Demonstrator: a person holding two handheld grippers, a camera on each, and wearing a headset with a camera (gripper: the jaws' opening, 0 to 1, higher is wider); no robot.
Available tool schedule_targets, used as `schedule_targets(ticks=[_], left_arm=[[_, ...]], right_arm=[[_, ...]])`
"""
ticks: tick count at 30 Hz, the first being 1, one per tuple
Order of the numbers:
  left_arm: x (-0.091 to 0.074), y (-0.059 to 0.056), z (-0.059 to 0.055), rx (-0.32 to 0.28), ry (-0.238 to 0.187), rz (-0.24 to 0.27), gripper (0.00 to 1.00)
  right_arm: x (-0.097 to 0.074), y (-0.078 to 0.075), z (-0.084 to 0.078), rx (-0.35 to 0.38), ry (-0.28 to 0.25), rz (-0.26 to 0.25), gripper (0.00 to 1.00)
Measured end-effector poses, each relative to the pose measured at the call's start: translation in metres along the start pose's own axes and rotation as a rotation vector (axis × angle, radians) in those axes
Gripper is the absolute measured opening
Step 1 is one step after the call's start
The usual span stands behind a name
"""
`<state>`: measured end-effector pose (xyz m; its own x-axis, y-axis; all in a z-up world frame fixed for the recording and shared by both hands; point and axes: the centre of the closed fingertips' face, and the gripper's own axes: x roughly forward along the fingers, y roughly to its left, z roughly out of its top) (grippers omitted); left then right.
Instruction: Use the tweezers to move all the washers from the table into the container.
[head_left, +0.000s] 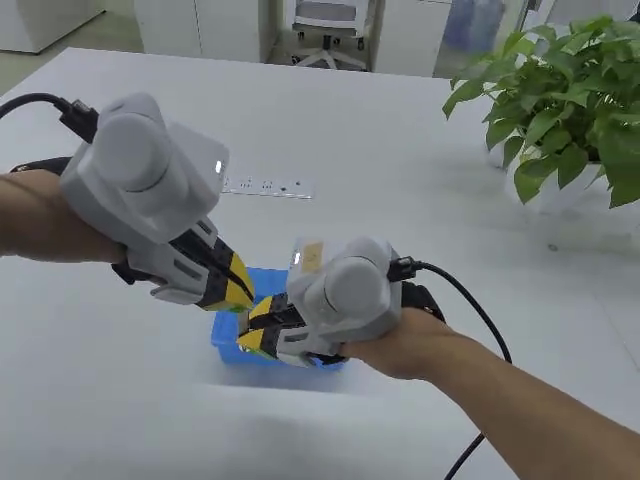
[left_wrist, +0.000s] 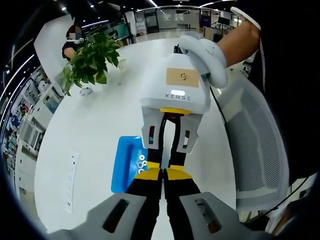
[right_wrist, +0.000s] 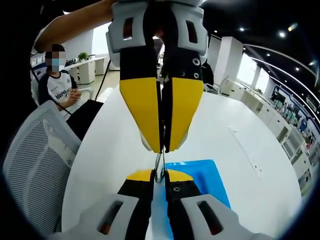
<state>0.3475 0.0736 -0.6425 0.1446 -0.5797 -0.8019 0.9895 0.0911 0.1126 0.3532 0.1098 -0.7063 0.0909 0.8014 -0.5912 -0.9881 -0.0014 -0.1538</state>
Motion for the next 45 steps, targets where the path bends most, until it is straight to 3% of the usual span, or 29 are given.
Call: schedule_targets(ticks=[20,45], left_arm=[[0.013,0.037,0.003,0.015,-0.033,0.008,0.05],[0.051,0.063,-0.023,-0.034,-0.037,0.009,0.05]], right_arm=[[0.002,-0.04,-0.012,0.028,0.0,-0.034,0.1],[0.03,-0.061,-0.05,0.051,0.028,0.001,0.1]])
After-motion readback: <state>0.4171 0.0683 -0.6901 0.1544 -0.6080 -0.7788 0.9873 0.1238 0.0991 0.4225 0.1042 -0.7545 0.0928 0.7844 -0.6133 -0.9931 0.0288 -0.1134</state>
